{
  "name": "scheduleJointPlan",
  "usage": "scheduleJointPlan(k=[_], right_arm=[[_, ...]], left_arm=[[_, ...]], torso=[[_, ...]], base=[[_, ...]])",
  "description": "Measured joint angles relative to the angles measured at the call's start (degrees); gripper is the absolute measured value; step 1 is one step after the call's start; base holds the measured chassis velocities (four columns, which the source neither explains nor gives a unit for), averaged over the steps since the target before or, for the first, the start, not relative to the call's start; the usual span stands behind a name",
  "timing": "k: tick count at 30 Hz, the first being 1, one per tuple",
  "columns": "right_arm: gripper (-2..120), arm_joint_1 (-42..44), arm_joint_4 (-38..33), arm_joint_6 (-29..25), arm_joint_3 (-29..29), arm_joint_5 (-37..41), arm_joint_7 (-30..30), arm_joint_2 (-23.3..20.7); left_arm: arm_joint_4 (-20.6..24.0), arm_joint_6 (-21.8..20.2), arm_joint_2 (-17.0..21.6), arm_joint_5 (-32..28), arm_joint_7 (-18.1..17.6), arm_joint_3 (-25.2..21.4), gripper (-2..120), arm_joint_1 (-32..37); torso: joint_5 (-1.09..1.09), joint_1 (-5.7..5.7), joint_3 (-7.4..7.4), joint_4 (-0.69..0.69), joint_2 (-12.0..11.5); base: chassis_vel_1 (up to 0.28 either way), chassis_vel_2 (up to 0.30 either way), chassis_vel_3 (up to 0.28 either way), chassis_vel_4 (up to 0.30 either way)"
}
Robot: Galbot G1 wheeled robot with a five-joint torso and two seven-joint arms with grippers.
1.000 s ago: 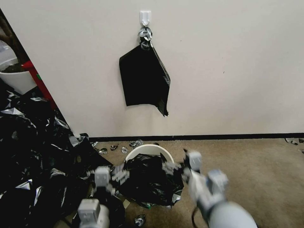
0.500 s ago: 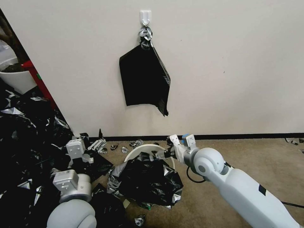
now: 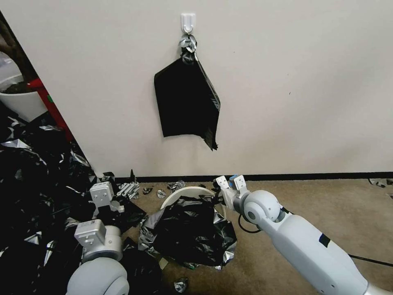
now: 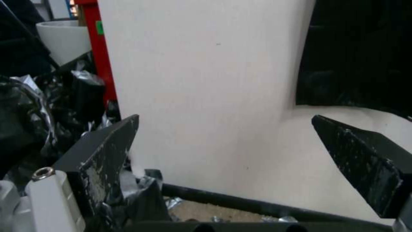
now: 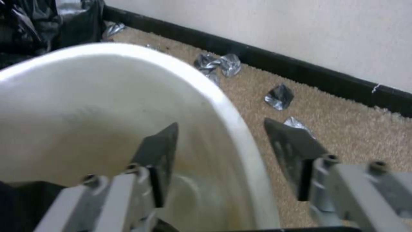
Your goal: Place a trash bag onto the trash bin.
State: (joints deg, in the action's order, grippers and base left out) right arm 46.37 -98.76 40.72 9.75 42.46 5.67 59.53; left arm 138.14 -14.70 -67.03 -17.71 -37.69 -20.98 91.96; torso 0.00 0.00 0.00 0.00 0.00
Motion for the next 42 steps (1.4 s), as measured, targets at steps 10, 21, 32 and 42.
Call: scheduleJointPlan(k=[10,21,32,42], right_arm=[[18,2.6,-3.4,-0.9,0.9,2.5,12.6,0.3],[7,13.6,-12.7,-18.0,-0.3,16.0,49.0,7.0],[7,22.3,-14.8,-35.7,-3.1,12.3,64.0,17.3],[25,24.0,-14.2,-36.6,-2.7,10.2,60.3,17.3]], left_arm=[[0.4,0.1,-0.1,0.1,-0.4,-0.4,100,0.8],[0.3,0.1,-0.6,0.1,-1.5,-0.4,100,0.8],[-1.9,0.0,-1.2,0.1,-1.7,0.6,100,-0.5],[-2.4,0.1,-1.4,0.1,-1.9,0.5,100,-0.2]], torso=[[0.00,-0.01,0.00,0.00,0.0],[-0.01,-0.01,-0.01,0.00,0.0],[-0.01,-0.01,0.00,0.00,0.0],[0.00,-0.01,0.00,0.00,0.0]], base=[[0.000,0.000,0.000,0.000],[0.000,0.000,0.000,0.000],[0.000,0.000,0.000,0.000],[0.000,0.000,0.000,0.000]])
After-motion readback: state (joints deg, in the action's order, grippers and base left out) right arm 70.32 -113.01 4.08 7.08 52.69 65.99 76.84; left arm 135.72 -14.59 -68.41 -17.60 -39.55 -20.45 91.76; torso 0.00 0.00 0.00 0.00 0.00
